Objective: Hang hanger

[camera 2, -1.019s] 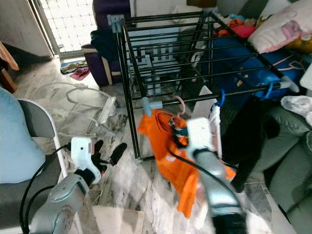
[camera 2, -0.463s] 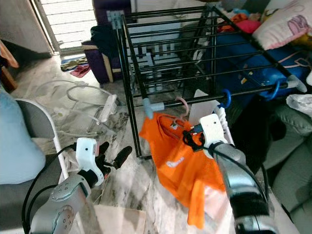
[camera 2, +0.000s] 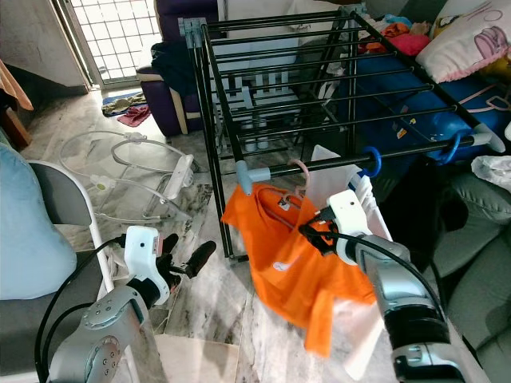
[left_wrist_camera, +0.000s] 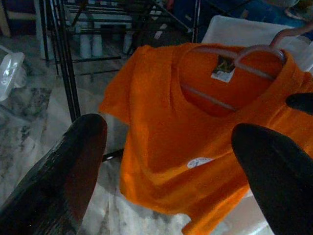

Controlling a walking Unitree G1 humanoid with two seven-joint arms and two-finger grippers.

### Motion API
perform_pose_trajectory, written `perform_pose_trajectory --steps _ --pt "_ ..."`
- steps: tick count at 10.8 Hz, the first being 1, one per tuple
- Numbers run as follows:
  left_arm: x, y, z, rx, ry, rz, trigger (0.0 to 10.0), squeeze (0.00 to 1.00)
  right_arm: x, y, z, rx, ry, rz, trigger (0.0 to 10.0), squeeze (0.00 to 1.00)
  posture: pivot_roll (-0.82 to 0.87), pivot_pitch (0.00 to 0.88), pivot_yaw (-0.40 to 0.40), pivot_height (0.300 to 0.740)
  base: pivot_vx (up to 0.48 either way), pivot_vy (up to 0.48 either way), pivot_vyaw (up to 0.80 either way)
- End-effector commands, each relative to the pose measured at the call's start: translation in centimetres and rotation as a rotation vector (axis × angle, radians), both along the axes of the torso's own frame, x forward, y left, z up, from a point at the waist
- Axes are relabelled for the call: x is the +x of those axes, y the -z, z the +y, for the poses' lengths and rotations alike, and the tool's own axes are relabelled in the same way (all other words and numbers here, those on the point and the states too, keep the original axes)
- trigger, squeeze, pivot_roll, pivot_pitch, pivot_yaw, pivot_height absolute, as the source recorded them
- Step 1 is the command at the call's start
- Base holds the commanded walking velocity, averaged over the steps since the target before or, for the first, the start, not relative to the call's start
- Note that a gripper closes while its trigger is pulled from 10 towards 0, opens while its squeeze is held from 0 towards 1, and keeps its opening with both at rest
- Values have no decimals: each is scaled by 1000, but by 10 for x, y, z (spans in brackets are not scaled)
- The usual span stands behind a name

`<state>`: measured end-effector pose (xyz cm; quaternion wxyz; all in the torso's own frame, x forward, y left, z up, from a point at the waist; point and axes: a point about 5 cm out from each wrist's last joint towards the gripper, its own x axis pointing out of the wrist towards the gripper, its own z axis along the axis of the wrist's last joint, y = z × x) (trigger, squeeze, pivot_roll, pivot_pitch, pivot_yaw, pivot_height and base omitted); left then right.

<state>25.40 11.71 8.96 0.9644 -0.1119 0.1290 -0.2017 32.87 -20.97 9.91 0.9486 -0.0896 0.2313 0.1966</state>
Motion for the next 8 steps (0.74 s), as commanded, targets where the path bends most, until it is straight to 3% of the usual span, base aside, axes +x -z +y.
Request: perform_pose_trajectory --steps 1,8 --pt "1 -3 0 18 5 -4 10000 0 -1 0 -7 -18 0 21 0 0 -38 15 41 740 0 0 0" --pt "-1 1 -3 36 19 32 10000 0 -17 20 -14 -43 -48 158 0 0 -36 17 37 740 0 0 0"
